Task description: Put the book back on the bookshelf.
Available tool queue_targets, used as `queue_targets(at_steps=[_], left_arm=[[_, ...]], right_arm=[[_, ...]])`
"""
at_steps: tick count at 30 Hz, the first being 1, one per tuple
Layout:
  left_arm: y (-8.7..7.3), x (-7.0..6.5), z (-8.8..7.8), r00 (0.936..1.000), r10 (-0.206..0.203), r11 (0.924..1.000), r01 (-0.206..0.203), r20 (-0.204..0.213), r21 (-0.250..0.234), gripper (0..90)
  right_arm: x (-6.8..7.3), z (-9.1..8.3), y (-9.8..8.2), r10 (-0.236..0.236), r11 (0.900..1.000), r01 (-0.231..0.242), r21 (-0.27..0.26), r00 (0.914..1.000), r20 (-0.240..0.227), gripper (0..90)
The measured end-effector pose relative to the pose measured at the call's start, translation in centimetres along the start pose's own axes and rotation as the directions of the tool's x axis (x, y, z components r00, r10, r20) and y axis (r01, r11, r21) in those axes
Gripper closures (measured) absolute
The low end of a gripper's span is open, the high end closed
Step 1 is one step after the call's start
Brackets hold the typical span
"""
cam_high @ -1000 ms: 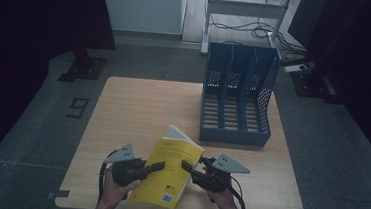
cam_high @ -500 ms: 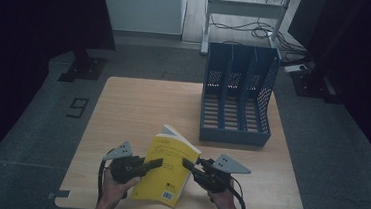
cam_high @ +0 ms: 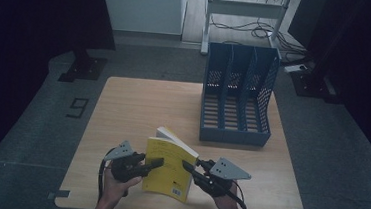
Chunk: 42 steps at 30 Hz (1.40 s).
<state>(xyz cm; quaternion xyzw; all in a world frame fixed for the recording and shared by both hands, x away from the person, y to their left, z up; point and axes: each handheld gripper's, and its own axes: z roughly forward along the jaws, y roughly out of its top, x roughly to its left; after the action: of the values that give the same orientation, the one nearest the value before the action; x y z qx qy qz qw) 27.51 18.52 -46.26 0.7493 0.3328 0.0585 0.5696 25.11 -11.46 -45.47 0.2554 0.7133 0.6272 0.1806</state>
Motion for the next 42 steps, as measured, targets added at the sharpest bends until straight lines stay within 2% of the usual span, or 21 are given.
queue_targets(at_steps=[2, 3, 7, 8, 9, 10, 13, 15, 17, 19, 23, 32, 34, 36, 37, 38, 39, 42], left_arm=[[0.0, 0.0, -0.1, 1.0000, 0.002, 1.0000, -0.002, 0.003, 0.002, 61.5], [0.0, 0.0, -0.1, 0.9999, 0.002, 1.0000, -0.002, 0.013, 0.003, 67.1], [0.1, 0.0, -0.2, 0.9990, -0.005, 1.0000, 0.004, 0.044, 0.008, 71.5], [0.1, -0.1, -0.2, 0.9974, -0.005, 1.0000, 0.005, 0.071, 0.005, 72.1], [0.1, -0.1, -0.2, 0.9974, -0.005, 1.0000, 0.005, 0.071, 0.005, 72.4], [0.2, -0.4, -0.1, 0.9960, 0.009, 0.9999, -0.010, 0.088, 0.007, 72.3], [0.2, -0.7, -0.1, 0.9954, 0.017, 0.9998, -0.018, 0.094, 0.011, 72.4], [0.2, -0.8, 0.0, 0.9948, 0.022, 0.9997, -0.023, 0.100, 0.011, 72.4], [0.2, -0.9, 0.1, 0.9949, 0.026, 0.9996, -0.027, 0.097, 0.010, 72.1], [0.2, -0.9, 0.2, 0.9959, 0.028, 0.9996, -0.029, 0.086, 0.005, 70.5], [0.2, -0.9, 0.2, 0.9966, 0.030, 0.9996, -0.030, 0.078, 0.002, 66.1], [0.1, -0.8, 0.4, 0.9991, 0.035, 0.9993, -0.035, 0.022, -0.010, 53.6], [0.0, -0.8, 0.4, 0.9992, 0.039, 0.9992, -0.039, 0.007, -0.012, 52.2], [0.0, -0.8, 0.4, 0.9991, 0.040, 0.9991, -0.040, -0.011, -0.012, 51.2], [0.0, -0.8, 0.4, 0.9991, 0.040, 0.9991, -0.040, -0.011, -0.012, 51.1], [0.0, -0.7, 0.4, 0.9994, 0.032, 0.9994, -0.032, -0.016, -0.015, 51.4], [0.0, -0.7, 0.4, 0.9994, 0.032, 0.9994, -0.032, -0.016, -0.015, 51.7], [0.0, -0.8, 0.5, 0.9991, 0.039, 0.9991, -0.039, -0.020, -0.015, 52.2]], right_arm=[[0.0, 0.0, 0.0, 0.000, 1.000, 0.000, 0.000, 1.0000, -0.002, 71.2], [0.3, 0.0, 0.2, -0.010, 1.000, 0.010, 0.004, 0.9998, -0.020, 71.2], [0.4, 0.0, 0.3, -0.013, 1.000, 0.013, 0.007, 0.9990, -0.043, 70.8], [0.5, 0.0, 0.3, -0.010, 1.000, 0.010, 0.009, 0.9987, -0.051, 70.2], [0.5, 0.0, 0.3, -0.010, 1.000, 0.010, 0.009, 0.9987, -0.051, 70.2], [0.8, 0.3, 0.2, -0.013, 1.000, 0.014, 0.014, 0.9977, -0.067, 69.4], [1.1, 0.6, 0.1, -0.027, 0.999, 0.028, 0.023, 0.9973, -0.068, 68.8], [1.5, 1.1, 0.0, -0.049, 0.998, 0.050, 0.037, 0.9981, -0.037, 68.8], [1.6, 1.2, -0.1, -0.050, 0.998, 0.051, 0.038, 0.9983, -0.029, 69.0], [1.5, 1.2, -0.1, -0.032, 0.999, 0.032, 0.042, 0.9995, -0.007, 70.6], [1.6, 1.2, 0.0, -0.021, 0.999, 0.020, 0.040, 0.9998, 0.003, 71.4], [2.1, 1.2, 0.1, -0.065, 0.997, 0.063, 0.040, 0.9972, 0.038, 72.1], [2.2, 1.2, 0.2, -0.070, 0.997, 0.068, 0.038, 0.9963, 0.049, 72.8], [2.4, 1.1, 0.3, -0.097, 0.995, 0.095, 0.044, 0.9931, 0.065, 73.0], [2.4, 1.1, 0.3, -0.097, 0.995, 0.095, 0.044, 0.9931, 0.065, 73.0], [2.7, 0.9, 0.5, -0.134, 0.990, 0.130, 0.054, 0.9879, 0.079, 73.5], [2.7, 0.8, 0.6, -0.145, 0.989, 0.140, 0.056, 0.9860, 0.083, 73.6], [2.8, 0.7, 0.7, -0.154, 0.987, 0.149, 0.063, 0.9845, 0.084, 73.4]])
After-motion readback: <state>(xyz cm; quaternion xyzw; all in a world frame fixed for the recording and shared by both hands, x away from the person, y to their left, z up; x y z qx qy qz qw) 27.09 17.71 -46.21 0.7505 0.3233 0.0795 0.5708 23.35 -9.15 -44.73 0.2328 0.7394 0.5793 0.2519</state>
